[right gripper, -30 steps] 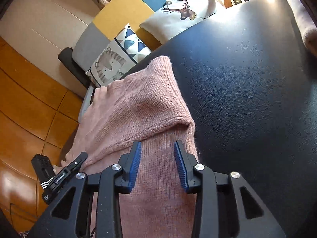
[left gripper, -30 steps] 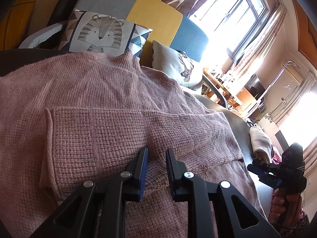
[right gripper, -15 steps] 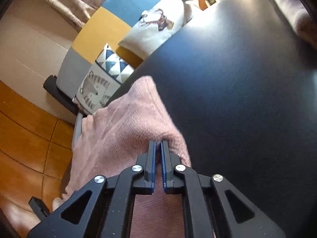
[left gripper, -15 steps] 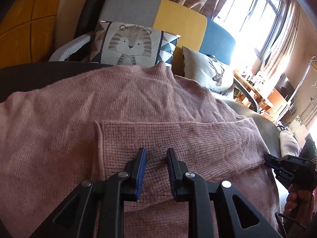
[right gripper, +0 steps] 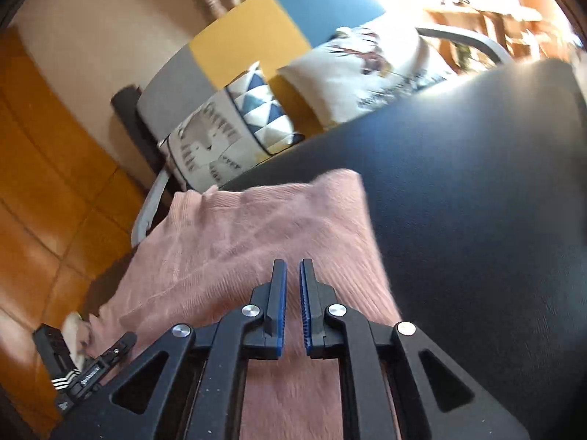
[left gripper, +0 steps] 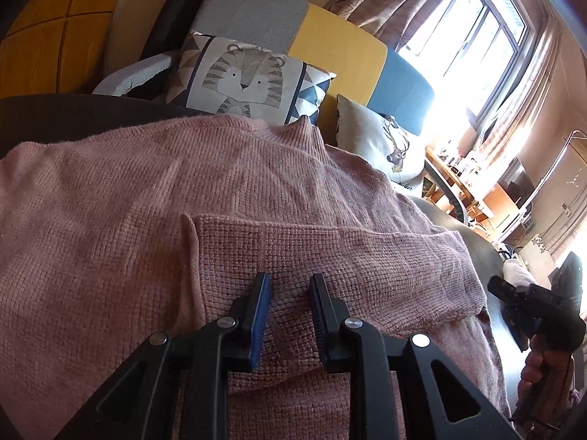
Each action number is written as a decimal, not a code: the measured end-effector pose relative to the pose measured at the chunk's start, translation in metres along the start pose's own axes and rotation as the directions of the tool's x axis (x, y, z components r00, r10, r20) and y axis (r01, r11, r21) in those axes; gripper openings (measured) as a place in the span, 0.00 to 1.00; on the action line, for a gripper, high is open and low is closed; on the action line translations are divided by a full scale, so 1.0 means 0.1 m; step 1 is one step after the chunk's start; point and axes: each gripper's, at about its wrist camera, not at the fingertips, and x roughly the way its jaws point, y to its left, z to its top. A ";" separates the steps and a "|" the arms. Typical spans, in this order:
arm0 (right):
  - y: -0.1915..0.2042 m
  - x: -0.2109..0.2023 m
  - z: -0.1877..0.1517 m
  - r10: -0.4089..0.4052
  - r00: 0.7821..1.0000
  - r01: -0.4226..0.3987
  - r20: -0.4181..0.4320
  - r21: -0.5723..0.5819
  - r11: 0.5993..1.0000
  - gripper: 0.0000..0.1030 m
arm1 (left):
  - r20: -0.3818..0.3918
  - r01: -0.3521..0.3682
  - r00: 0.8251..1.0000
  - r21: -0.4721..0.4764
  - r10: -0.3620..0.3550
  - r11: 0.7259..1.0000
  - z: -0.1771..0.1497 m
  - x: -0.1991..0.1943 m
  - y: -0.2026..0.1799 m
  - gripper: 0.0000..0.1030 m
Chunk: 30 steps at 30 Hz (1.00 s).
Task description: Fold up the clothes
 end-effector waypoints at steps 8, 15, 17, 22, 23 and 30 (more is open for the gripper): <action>-0.12 0.57 0.25 -0.210 0.976 0.203 -0.062 -0.104 0.974 0.03 | 0.008 0.038 0.999 -0.026 -0.038 0.999 -0.01 0.01 0.07 0.22; -0.21 0.56 0.25 -0.248 0.968 0.245 -0.024 -0.083 0.966 0.02 | 0.010 0.059 0.998 -0.036 -0.059 0.998 -0.01 0.02 0.11 0.22; -0.14 0.52 0.26 -0.253 0.967 0.248 -0.037 -0.104 0.963 0.08 | 0.011 0.057 0.998 -0.034 -0.057 0.998 -0.01 0.01 0.10 0.22; 0.14 0.15 0.00 -0.189 0.982 0.185 -0.009 -0.174 0.967 0.31 | 0.008 0.060 0.998 -0.032 -0.060 0.998 0.00 0.02 0.10 0.22; 0.20 0.08 -0.07 -0.182 0.983 0.179 0.002 -0.197 0.964 0.31 | 0.008 0.059 0.998 -0.031 -0.059 0.998 0.00 0.02 0.10 0.22; 0.07 0.06 -0.46 -0.325 0.946 0.312 -0.013 -0.254 0.916 0.31 | 0.003 0.064 0.998 -0.039 -0.064 0.997 0.01 0.02 0.10 0.22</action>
